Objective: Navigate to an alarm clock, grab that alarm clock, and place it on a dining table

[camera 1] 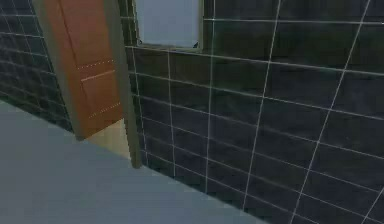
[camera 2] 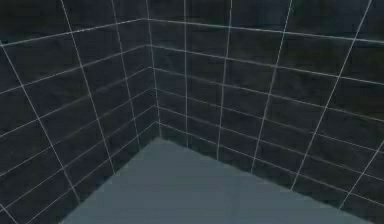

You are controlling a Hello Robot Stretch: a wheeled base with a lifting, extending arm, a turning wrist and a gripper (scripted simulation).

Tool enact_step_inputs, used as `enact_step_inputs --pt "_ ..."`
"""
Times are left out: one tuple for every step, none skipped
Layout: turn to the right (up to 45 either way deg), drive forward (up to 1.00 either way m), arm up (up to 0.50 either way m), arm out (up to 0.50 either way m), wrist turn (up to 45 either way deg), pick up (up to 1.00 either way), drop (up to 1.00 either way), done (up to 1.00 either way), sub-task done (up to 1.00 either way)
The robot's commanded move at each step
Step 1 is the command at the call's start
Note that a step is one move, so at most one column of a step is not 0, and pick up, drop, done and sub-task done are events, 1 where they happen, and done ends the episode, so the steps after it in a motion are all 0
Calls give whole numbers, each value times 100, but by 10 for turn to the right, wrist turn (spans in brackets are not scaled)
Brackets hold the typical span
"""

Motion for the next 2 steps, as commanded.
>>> enact_step_inputs --pt "-360 0 0 0 0 0 0 0 0" --pt "0 100 0 0 0 0 0 0 0"
